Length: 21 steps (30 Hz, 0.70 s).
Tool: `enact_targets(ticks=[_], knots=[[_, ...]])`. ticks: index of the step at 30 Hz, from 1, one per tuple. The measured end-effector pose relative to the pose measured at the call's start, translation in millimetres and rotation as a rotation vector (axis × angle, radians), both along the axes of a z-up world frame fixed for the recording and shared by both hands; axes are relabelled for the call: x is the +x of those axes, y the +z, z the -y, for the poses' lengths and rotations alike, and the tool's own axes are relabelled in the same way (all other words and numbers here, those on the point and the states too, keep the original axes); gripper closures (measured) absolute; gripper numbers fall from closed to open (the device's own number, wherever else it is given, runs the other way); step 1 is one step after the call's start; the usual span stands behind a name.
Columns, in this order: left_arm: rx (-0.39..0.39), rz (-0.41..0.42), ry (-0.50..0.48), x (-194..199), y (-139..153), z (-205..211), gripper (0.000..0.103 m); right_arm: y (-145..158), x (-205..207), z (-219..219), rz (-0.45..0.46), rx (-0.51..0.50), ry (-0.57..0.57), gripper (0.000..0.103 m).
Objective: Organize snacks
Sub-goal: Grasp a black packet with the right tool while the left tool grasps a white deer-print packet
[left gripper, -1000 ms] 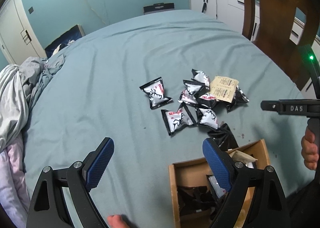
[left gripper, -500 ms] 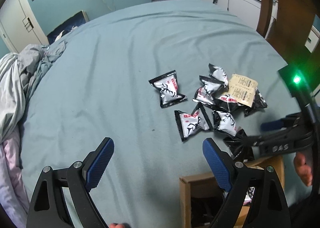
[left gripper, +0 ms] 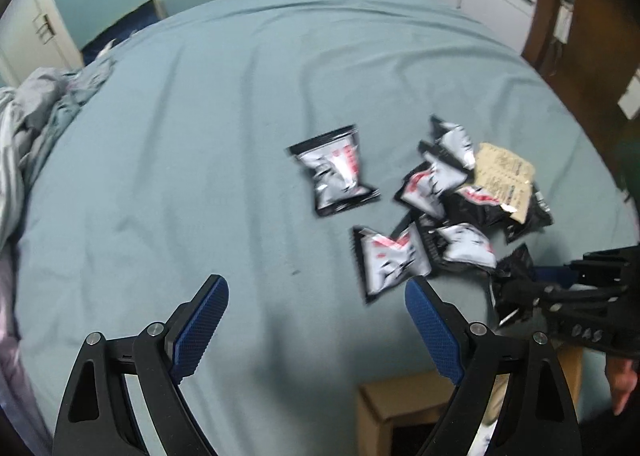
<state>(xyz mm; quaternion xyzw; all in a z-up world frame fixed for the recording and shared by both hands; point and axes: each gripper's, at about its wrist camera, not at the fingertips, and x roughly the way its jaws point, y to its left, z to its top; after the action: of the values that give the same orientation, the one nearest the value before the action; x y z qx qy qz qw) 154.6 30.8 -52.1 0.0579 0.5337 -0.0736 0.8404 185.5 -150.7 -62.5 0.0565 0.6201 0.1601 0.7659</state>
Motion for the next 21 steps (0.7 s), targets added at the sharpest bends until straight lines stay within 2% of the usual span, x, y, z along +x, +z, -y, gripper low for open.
enact_targets(ticks=[4, 7, 9, 11, 13, 15, 16, 17, 21], knots=[[-0.041, -0.008, -0.107, 10, -6, 25, 0.011, 24, -10, 29, 0.074, 0.067, -0.134, 0.079], [0.018, -0.031, -0.170, 20, -20, 45, 0.012, 38, -28, 46, 0.106, 0.093, -0.208, 0.079], [0.026, -0.068, -0.187, 27, -31, 51, 0.013, 45, -48, 65, 0.127, 0.092, -0.264, 0.079], [0.014, -0.120, -0.190, 34, -42, 54, 0.019, 52, -65, 78, 0.156, 0.082, -0.301, 0.079], [0.023, -0.131, -0.188, 38, -47, 54, 0.033, 59, -87, 88, 0.191, 0.088, -0.330, 0.079], [0.009, -0.123, -0.185, 43, -46, 51, 0.036, 67, -110, 94, 0.210, 0.111, -0.344, 0.079], [-0.004, -0.122, -0.180, 44, -45, 50, 0.044, 70, -120, 93, 0.213, 0.125, -0.344, 0.079], [-0.007, -0.125, -0.175, 45, -45, 49, 0.057, 69, -134, 94, 0.210, 0.152, -0.346, 0.079], [-0.020, -0.107, -0.174, 39, -38, 46, 0.067, 62, -172, 98, 0.183, 0.215, -0.377, 0.079]])
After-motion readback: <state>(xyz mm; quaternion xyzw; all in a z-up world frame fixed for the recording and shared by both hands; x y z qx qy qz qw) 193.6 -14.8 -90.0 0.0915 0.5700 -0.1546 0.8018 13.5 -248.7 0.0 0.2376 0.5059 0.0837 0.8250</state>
